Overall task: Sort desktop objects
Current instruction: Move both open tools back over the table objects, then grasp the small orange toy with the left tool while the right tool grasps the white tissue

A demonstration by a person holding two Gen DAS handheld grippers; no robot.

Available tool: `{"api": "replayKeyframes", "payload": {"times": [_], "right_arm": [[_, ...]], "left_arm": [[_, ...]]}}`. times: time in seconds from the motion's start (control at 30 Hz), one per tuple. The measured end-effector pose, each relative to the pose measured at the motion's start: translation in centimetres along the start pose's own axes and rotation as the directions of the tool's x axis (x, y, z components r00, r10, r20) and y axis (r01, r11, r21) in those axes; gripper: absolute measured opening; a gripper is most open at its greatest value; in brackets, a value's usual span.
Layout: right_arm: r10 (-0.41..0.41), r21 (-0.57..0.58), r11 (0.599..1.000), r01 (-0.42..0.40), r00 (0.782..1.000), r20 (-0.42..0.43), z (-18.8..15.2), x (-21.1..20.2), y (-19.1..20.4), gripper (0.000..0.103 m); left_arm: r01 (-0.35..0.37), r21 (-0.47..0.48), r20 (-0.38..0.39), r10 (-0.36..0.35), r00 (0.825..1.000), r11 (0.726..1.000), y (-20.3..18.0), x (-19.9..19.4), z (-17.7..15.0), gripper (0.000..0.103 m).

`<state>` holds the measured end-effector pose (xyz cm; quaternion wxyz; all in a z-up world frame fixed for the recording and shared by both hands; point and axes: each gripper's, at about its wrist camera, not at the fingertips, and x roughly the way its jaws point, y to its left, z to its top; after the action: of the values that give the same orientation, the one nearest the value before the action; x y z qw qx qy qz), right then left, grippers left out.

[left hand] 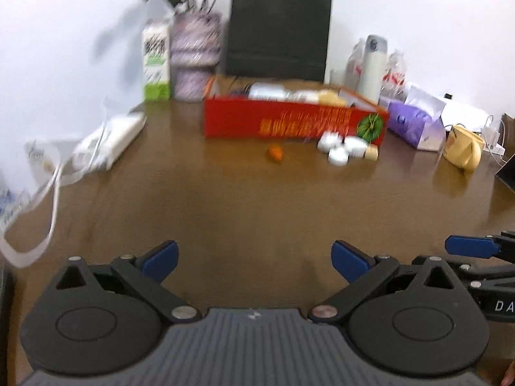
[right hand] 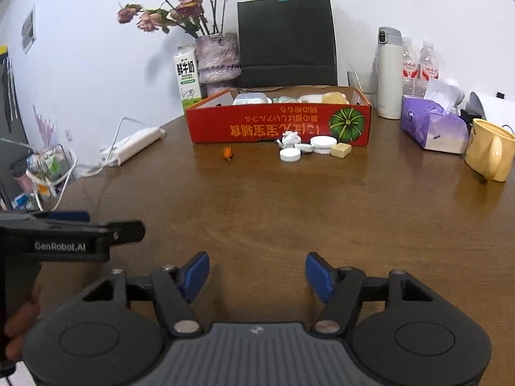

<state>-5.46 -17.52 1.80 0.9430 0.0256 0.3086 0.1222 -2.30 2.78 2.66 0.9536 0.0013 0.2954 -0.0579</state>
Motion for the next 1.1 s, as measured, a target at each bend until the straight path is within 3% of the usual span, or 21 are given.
{"api": "replayKeyframes", "payload": {"times": [0.13, 0.3, 0.4, 0.47, 0.57, 0.63, 0.67, 0.9, 1.1], "right_arm": [[-0.037, -0.040, 0.998, 0.039, 0.999, 0.039, 3.8, 2.3, -0.8, 0.062], [-0.039, -0.105, 0.993, 0.046, 0.997, 0.067, 10.2, 8.2, -1.8, 0.060], [-0.040, -0.134, 0.990, 0.046, 0.998, 0.041, 13.1, 12.9, -2.5, 0.055], [-0.045, -0.131, 0.990, 0.044, 0.999, 0.001, 14.4, 16.0, -3.0, 0.051], [-0.056, -0.140, 0.989, 0.044, 0.995, -0.084, 15.0, 19.6, -3.3, 0.041], [-0.063, -0.140, 0.989, 0.048, 0.993, -0.098, 14.9, 20.8, -3.6, 0.023], [-0.058, -0.129, 0.991, 0.045, 0.993, -0.101, 14.7, 21.1, -3.7, 0.021], [-0.017, -0.037, 0.999, 0.017, 1.000, 0.011, 15.2, 15.9, -4.3, 0.020], [-0.030, -0.006, 1.000, 0.031, 0.999, 0.033, 11.6, 9.2, -3.5, 0.020]], "left_arm": [[0.036, 0.024, 0.010, -0.036, 0.999, 0.999, -0.1, 4.0, 3.5, 0.102], [0.081, 0.051, -0.036, -0.079, 0.996, 0.995, -0.4, 10.5, 6.8, 0.071], [0.117, 0.064, -0.087, -0.111, 0.990, 0.991, -1.1, 14.2, 8.4, 0.068], [0.085, 0.064, -0.116, -0.077, 0.990, 0.994, -1.5, 16.2, 8.7, 0.065], [0.052, 0.055, -0.088, -0.047, 0.995, 0.997, -1.7, 16.7, 8.7, 0.035], [0.070, 0.022, -0.083, -0.068, 0.994, 0.997, -1.2, 16.9, 8.7, 0.021], [0.085, 0.001, -0.078, -0.084, 0.993, 0.996, -0.8, 16.9, 8.7, 0.018], [0.099, -0.086, -0.068, -0.105, 0.992, 0.991, 0.3, 14.9, 8.3, 0.014], [0.099, -0.119, 0.002, -0.100, 0.995, 0.988, -0.3, 8.0, 6.2, 0.014]]}}
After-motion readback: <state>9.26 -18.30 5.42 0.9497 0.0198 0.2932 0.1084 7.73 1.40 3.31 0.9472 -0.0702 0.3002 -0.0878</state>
